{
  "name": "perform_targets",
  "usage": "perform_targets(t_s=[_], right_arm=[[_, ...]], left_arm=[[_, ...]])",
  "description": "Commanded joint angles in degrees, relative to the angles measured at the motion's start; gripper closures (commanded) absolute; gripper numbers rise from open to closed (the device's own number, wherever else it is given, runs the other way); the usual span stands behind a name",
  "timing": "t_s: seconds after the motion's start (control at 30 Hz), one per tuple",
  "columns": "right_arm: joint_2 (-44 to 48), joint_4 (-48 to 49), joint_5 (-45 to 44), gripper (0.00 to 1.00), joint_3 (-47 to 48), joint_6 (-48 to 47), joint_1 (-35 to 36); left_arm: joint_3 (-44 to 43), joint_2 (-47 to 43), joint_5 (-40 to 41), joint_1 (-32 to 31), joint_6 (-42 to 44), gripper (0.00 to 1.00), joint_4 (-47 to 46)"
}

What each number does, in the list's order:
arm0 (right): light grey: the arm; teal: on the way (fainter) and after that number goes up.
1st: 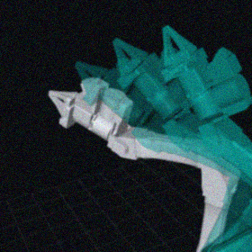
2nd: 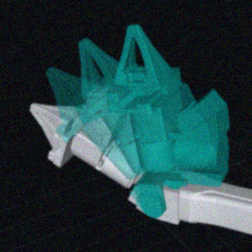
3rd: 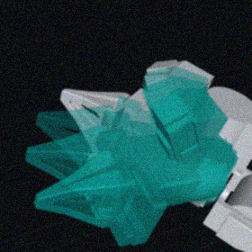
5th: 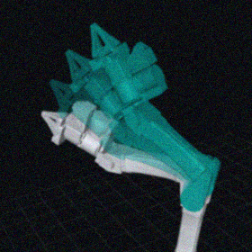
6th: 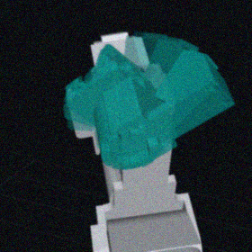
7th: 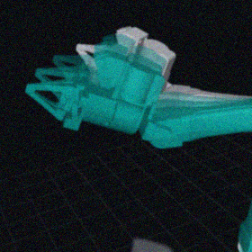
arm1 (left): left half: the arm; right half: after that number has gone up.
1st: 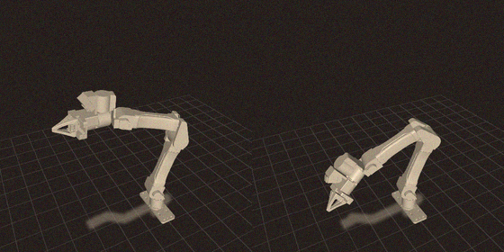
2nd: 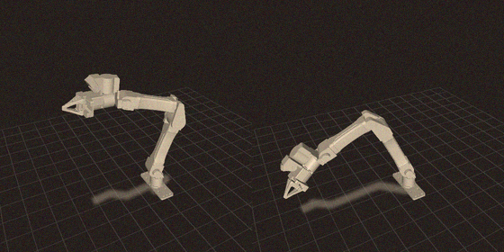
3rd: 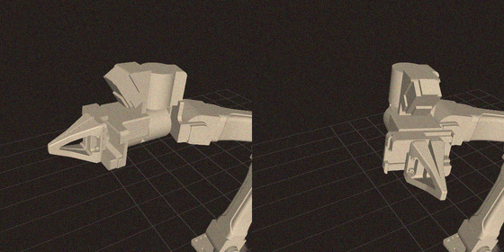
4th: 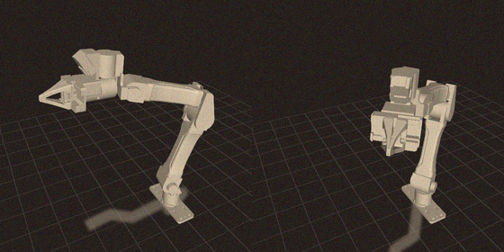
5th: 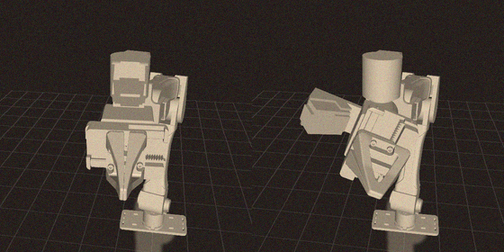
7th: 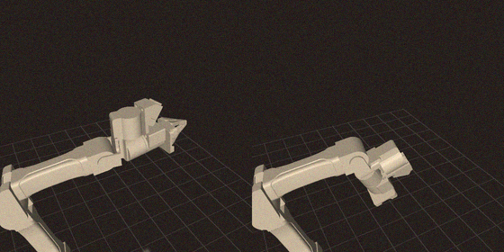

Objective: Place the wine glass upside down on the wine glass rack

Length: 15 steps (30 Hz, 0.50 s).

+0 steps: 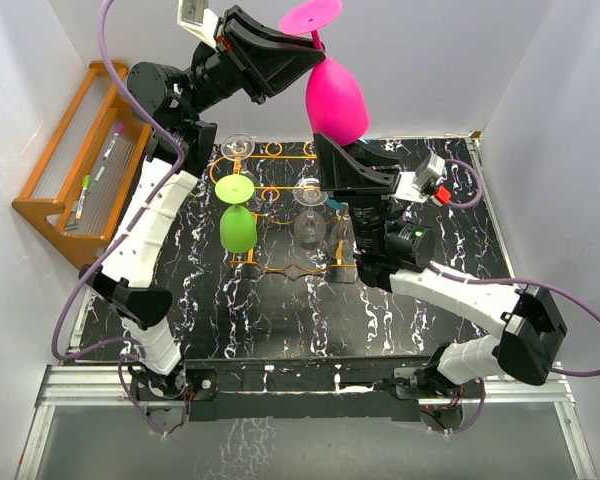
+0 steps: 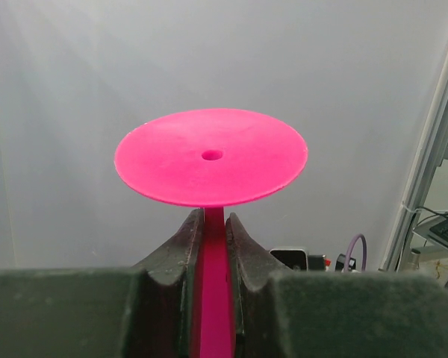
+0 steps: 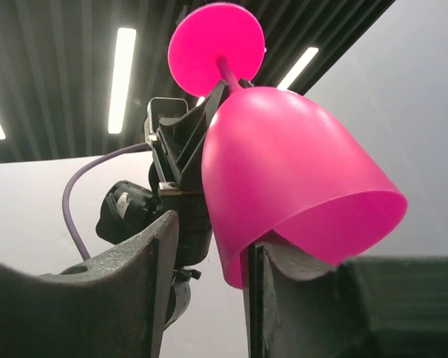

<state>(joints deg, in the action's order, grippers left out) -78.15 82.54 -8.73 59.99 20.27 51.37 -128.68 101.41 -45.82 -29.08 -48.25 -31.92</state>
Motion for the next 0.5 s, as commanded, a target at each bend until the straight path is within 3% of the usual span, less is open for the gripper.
perform_targets(t_s=[0.0, 0.47], right_arm=[[3.7, 1.5, -1.3, 0.56, -0.5, -0.9, 0.3], [8.8, -8.2, 0.4, 0.5, -4.8, -0.6, 0.3]], left_arm=[[-1.5, -3.8, -2.0, -0.3, 2.9, 1.0, 0.7], [-7.0, -5.0, -0.8, 0.2, 6.4, 1.0, 4.6]])
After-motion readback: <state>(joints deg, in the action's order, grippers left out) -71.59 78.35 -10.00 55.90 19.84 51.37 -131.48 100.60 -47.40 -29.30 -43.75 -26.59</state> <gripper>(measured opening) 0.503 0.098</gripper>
